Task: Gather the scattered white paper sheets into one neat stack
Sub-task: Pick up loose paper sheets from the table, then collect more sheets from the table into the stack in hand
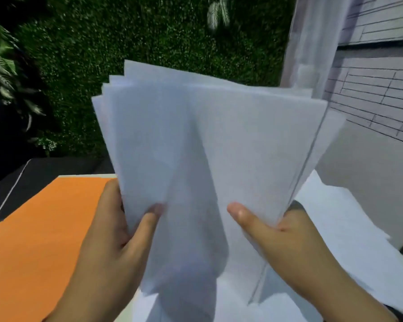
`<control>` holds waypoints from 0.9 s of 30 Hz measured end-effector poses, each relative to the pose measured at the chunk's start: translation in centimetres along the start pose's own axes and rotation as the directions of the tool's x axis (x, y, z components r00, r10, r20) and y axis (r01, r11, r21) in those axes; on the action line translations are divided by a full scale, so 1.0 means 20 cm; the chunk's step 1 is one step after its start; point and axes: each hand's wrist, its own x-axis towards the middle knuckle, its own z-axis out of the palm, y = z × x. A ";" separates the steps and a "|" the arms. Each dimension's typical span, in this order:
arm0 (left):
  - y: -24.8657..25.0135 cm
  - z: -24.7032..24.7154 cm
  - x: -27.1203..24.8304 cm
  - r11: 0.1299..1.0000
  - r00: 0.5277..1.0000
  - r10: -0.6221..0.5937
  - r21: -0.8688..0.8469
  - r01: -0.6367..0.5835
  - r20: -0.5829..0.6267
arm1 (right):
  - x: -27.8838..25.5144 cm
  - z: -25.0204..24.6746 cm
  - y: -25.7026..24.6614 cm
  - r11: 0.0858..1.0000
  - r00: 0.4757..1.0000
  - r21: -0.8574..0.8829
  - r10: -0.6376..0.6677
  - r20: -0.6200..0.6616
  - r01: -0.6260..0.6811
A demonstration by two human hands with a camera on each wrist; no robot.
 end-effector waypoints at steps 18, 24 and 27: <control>0.01 -0.04 -0.18 0.992 0.993 0.117 0.032 -0.118 0.020 | -0.17 -0.04 0.02 0.989 0.985 0.022 -0.147 -0.090 0.149; -0.21 -0.03 -0.25 0.998 0.991 -0.025 -0.057 0.033 0.131 | -0.15 0.02 0.31 0.990 0.995 -0.093 -0.100 0.017 0.101; -0.22 -0.02 -0.22 0.975 0.990 -0.099 -0.188 0.116 0.100 | -0.11 0.02 0.34 0.984 0.984 0.009 -0.175 -0.040 0.175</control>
